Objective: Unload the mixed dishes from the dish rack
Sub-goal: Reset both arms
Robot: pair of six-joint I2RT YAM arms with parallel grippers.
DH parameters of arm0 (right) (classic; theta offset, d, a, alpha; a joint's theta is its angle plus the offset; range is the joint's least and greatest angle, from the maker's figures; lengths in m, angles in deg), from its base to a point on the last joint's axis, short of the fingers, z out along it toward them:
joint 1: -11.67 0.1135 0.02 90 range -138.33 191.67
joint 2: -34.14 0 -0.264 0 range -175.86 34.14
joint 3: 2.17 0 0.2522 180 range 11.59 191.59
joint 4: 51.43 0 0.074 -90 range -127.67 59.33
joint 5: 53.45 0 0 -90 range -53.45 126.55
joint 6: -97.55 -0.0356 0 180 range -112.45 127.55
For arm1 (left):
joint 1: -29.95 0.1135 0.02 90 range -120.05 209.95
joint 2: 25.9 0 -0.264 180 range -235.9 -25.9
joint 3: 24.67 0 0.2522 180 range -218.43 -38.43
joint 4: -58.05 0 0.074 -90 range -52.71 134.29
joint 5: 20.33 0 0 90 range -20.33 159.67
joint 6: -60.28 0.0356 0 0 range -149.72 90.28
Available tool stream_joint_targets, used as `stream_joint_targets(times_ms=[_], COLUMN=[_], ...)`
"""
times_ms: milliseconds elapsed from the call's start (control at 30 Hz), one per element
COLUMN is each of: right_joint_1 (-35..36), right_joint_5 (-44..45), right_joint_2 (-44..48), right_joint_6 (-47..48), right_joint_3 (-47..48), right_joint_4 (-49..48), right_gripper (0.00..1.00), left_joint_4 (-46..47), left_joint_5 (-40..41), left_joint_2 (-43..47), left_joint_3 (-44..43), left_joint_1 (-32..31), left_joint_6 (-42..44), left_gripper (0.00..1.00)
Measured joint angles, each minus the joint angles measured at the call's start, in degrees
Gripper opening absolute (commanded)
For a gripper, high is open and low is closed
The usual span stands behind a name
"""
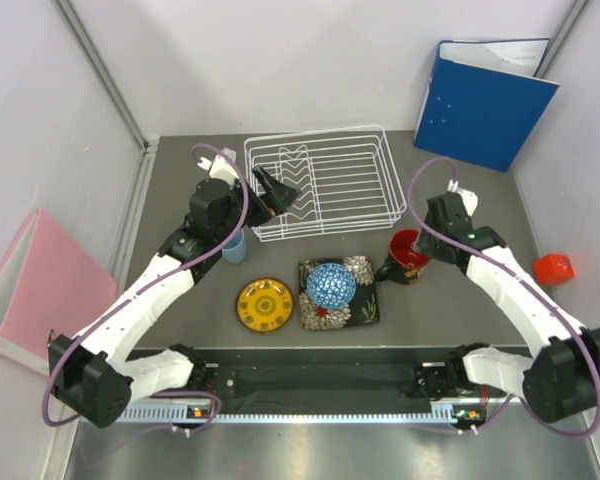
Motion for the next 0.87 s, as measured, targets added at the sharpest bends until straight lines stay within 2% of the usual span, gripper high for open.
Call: stream_joint_targets(times_ms=[167,267,333,367,433,667,867], right_joint_1=[0.0,0.0,0.02,0.07,0.35,5.75,14.27], right_joint_5=[0.33,-0.79,-3.02,-4.09,-5.64,-5.42,-0.39], right_joint_2=[8.13,16.0,21.49,23.87,27.26,29.62,24.74], right_joint_6=[0.68,1.97,3.45,4.04,5.09,8.44,10.54], right_joint_3=[6.19,8.46,8.52,8.15,6.8,-2.95,-4.22], right_joint_4=[1.55,-1.9,-6.16,-8.68,-13.09,-22.99,-31.3], right_gripper=[0.48,0.75,0.81,0.9,1.0,1.0,1.0], left_joint_4=[-2.21,-5.4,-8.7,-9.75,-12.96,-19.52,-23.58], left_joint_5=[2.64,6.64,10.6,12.17,16.98,26.73,33.51], left_joint_2=[-0.5,-1.55,-3.04,-3.72,-5.62,-8.76,-13.86], left_joint_3=[-0.57,-3.17,-6.47,-7.74,-10.95,-12.46,-14.36], left_joint_1=[-0.7,-2.03,-4.02,-4.9,-7.48,-13.62,-18.27], left_joint_6=[2.03,4.9,7.61,8.72,11.28,16.06,16.59], left_gripper=[0.99,0.99,0.99,0.99,0.99,0.99,0.99])
